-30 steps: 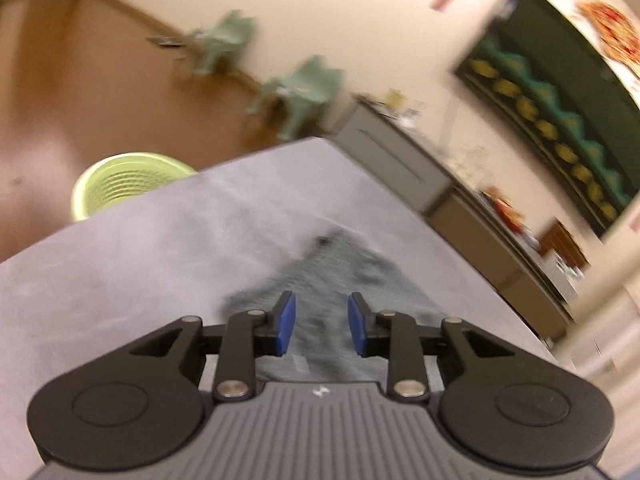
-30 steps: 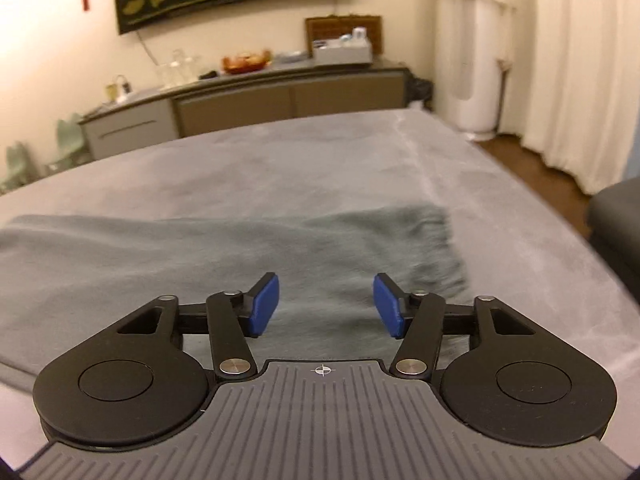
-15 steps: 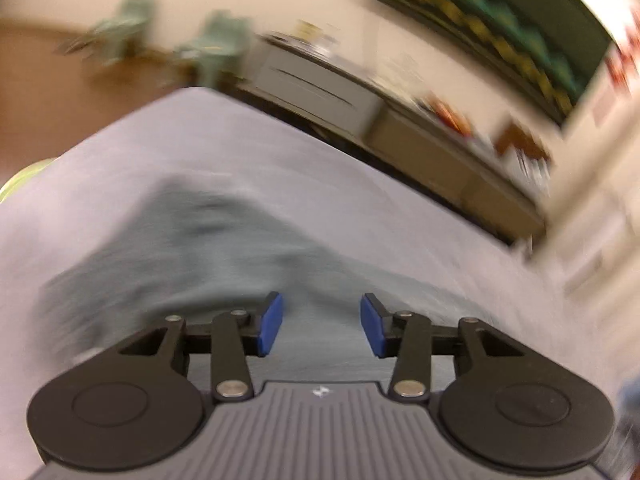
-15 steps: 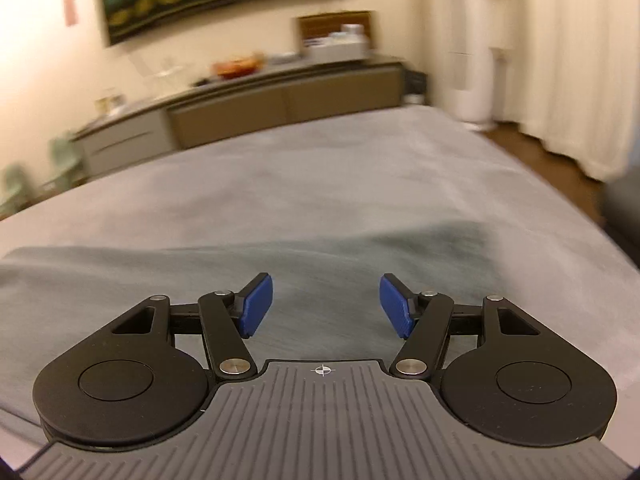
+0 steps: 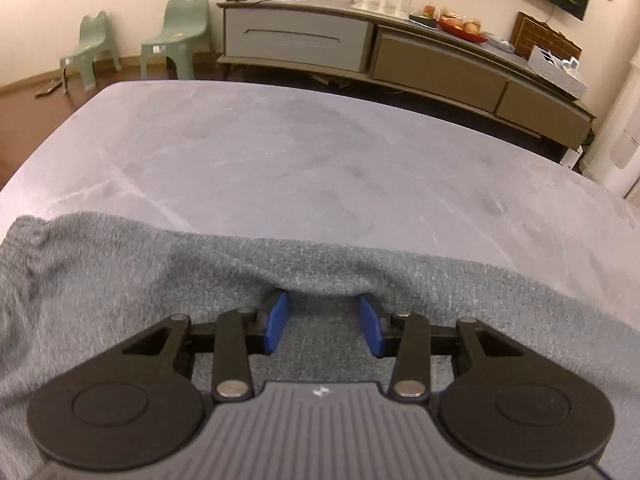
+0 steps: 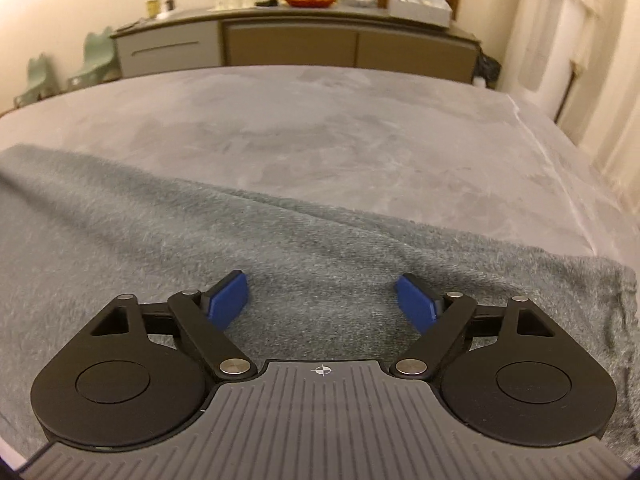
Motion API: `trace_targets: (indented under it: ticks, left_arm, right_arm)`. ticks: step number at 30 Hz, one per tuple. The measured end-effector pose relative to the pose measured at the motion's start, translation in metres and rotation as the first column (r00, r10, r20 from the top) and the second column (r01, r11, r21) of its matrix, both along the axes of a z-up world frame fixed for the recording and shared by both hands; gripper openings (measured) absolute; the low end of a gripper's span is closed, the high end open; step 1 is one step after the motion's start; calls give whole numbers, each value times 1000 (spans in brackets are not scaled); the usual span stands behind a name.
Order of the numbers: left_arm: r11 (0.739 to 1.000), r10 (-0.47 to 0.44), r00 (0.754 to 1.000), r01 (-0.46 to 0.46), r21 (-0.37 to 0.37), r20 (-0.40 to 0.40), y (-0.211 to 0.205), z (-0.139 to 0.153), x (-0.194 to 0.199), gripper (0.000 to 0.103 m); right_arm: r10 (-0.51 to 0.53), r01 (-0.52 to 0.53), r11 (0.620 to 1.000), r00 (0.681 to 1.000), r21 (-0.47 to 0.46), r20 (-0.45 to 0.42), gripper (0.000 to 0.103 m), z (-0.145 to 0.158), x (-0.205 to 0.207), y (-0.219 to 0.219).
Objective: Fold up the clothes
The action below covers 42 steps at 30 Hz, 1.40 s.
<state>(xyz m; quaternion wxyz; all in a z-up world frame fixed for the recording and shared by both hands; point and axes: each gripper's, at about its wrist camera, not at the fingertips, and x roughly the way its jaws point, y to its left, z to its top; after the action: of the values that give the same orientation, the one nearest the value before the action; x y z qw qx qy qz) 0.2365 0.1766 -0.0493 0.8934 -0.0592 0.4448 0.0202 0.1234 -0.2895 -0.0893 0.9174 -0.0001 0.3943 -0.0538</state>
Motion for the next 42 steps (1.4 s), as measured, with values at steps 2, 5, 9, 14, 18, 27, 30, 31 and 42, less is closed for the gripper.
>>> trace_targets:
  ticks: [2, 5, 9, 14, 18, 27, 30, 31, 42]
  left_arm:
    - [1000, 5, 1000, -5, -5, -8, 1, 3, -8, 40]
    - [1000, 14, 1000, -14, -12, -19, 3, 8, -21, 43]
    - [999, 24, 999, -25, -22, -35, 5, 14, -38, 41]
    - [979, -177, 984, 178, -102, 17, -41, 38, -100, 50]
    - [941, -336, 941, 333, -65, -44, -95, 16, -146, 50]
    - [943, -334, 943, 334, -3, 15, -145, 21, -174, 57]
    - [919, -384, 923, 386, -85, 35, -189, 35, -175, 59]
    - [903, -407, 912, 409, -128, 40, -209, 40, -175, 59]
    - [686, -713, 700, 709, -164, 39, -503, 86, -163, 73]
  right_arm:
    - [-6, 5, 1000, 1000, -14, -2, 84, 2, 1, 3]
    - [-29, 26, 998, 999, 58, 46, 80, 9, -3, -5]
    - [-69, 66, 995, 997, 74, 40, 75, 9, -14, -20]
    - [-90, 75, 991, 988, 114, 126, 81, 31, -63, -40]
    - [-124, 118, 990, 989, 75, 85, 81, 21, -95, -64]
    - [-543, 453, 801, 825, 392, 155, 87, 26, -205, -181]
    - [-514, 438, 801, 853, 408, 94, 86, 11, -207, -190]
    - [-488, 421, 828, 866, 370, 107, 86, 10, -205, -184]
    - [-295, 287, 956, 935, 67, 196, 27, 9, -190, -135]
